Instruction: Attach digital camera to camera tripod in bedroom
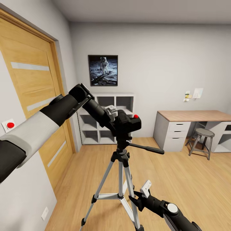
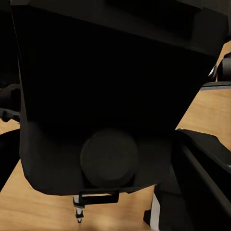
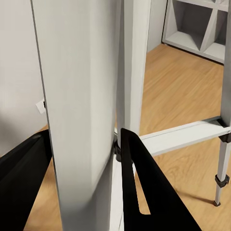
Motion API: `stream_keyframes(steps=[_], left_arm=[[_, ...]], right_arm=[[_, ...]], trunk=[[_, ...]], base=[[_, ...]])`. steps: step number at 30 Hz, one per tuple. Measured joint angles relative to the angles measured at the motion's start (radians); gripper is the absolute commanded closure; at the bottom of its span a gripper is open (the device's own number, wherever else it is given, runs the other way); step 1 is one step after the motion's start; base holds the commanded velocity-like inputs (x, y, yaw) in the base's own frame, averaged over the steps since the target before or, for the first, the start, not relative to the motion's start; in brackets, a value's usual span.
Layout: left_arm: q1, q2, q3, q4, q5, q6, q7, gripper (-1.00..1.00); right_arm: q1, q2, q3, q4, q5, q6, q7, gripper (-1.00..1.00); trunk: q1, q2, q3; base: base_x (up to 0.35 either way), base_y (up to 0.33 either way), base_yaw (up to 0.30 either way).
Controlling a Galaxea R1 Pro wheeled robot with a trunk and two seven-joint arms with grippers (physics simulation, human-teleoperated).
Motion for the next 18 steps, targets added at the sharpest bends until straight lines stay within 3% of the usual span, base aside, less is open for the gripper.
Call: stream_keyframes(steps=[4, 10, 14, 18], left_arm=[[0.0, 0.007, 0.0, 0.002, 0.0, 0.0, 0.0, 1.0], [-0.001, 0.05, 0.002, 0.003, -0.001, 0.0, 0.0, 1.0], [-0.001, 0.056, 0.004, 0.007, 0.0, 0.0, 0.0, 1.0], [-0.001, 0.047, 0.011, 0.084, 0.0, 0.0, 0.0, 1.0]], right_arm=[[0.0, 0.0, 0.0, -0.001, 0.001, 0.001, 0.0, 1.0], [0.0, 0.0, 0.004, 0.002, 0.001, -0.005, -0.001, 1.0], [0.0, 0.0, 0.024, 0.012, 0.001, -0.033, -0.001, 1.0], [0.0, 0.0, 0.026, 0.017, 0.0, -0.041, -0.001, 1.0]], trunk=[[0.0, 0.0, 0.0], [0.0, 0.0, 0.0], [0.0, 0.0, 0.0], [0.0, 0.0, 0.0]], base=[[0.0, 0.0, 0.0], [0.0, 0.0, 0.0], [0.0, 0.0, 0.0], [0.0, 0.0, 0.0]])
